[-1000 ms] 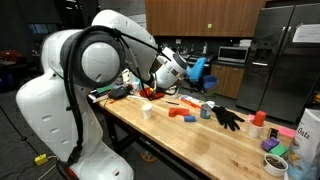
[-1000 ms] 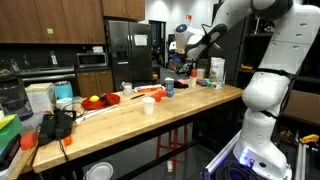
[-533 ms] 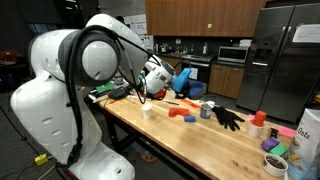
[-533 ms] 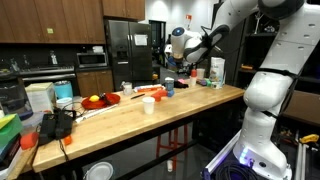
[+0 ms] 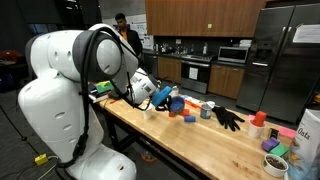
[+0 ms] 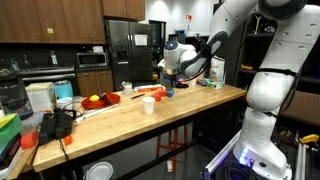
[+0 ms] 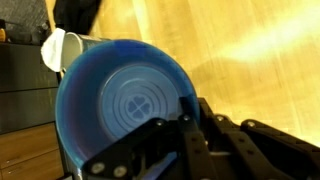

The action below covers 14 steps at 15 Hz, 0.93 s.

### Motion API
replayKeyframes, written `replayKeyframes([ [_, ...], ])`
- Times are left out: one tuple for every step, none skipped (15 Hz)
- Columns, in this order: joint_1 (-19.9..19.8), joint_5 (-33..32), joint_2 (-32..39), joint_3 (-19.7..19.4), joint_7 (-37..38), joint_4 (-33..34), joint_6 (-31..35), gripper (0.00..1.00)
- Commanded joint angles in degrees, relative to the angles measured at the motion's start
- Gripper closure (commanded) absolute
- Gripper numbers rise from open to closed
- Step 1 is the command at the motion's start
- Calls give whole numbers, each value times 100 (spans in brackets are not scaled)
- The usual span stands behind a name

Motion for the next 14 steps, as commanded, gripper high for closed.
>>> replayKeyframes([
  [128,248,67,142,646,-159,70,97],
  [160,331,99,176,772,-183,85,97],
  [184,421,149,202,873,-187,107,97],
  [196,487,191,218,943,-197,140,97],
  [197,527,219,232,1012,-214,177,97],
  [205,582,270,245,1059,-191,209,97],
  [200,624,320,243,1112,-185,292,97],
  [194,671,380,241,1148,-175,385,97],
  [187,735,450,230,1165,-163,506,97],
  [181,824,546,220,1171,-136,638,97],
  [173,896,622,209,1174,-133,779,97],
  [170,1021,740,197,1133,-101,941,97],
  [167,1140,844,190,1096,-78,1096,97],
  [164,1298,947,179,1027,-75,1246,97],
])
